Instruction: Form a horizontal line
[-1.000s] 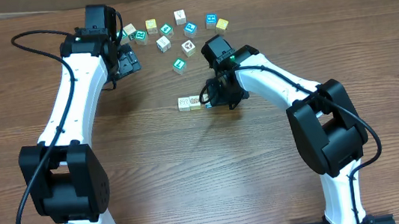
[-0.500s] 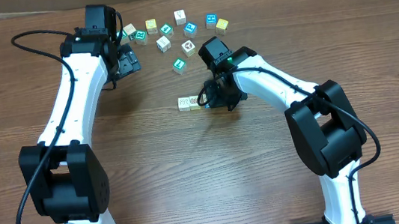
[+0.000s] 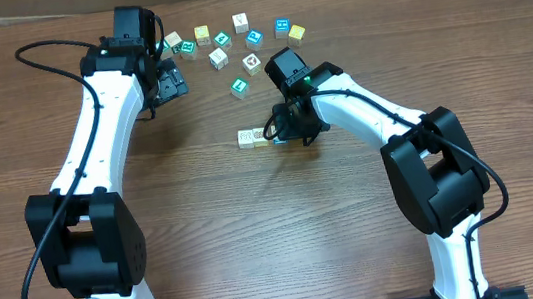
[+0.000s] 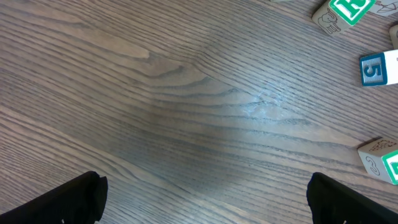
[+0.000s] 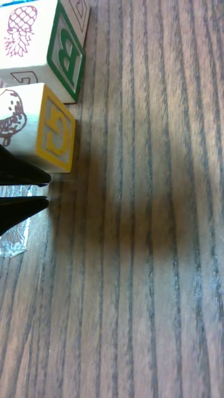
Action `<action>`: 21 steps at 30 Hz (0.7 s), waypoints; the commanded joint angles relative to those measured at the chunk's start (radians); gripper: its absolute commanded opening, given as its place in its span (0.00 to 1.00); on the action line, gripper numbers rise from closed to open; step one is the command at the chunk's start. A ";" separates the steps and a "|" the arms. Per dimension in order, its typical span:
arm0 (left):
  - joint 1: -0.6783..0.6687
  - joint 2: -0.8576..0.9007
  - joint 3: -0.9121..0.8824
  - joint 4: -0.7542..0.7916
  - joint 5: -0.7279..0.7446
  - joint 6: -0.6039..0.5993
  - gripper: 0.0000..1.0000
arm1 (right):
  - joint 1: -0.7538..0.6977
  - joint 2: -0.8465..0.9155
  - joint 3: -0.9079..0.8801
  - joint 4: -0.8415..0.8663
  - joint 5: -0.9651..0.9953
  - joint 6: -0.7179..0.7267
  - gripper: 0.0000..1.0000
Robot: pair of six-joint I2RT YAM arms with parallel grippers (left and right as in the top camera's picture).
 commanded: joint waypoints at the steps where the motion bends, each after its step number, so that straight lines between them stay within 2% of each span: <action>1: -0.002 0.013 0.024 -0.002 -0.013 0.001 1.00 | 0.000 0.007 0.002 0.006 -0.006 -0.018 0.04; 21: -0.002 0.013 0.024 -0.002 -0.013 0.001 1.00 | 0.017 0.007 0.008 0.014 -0.010 0.010 0.04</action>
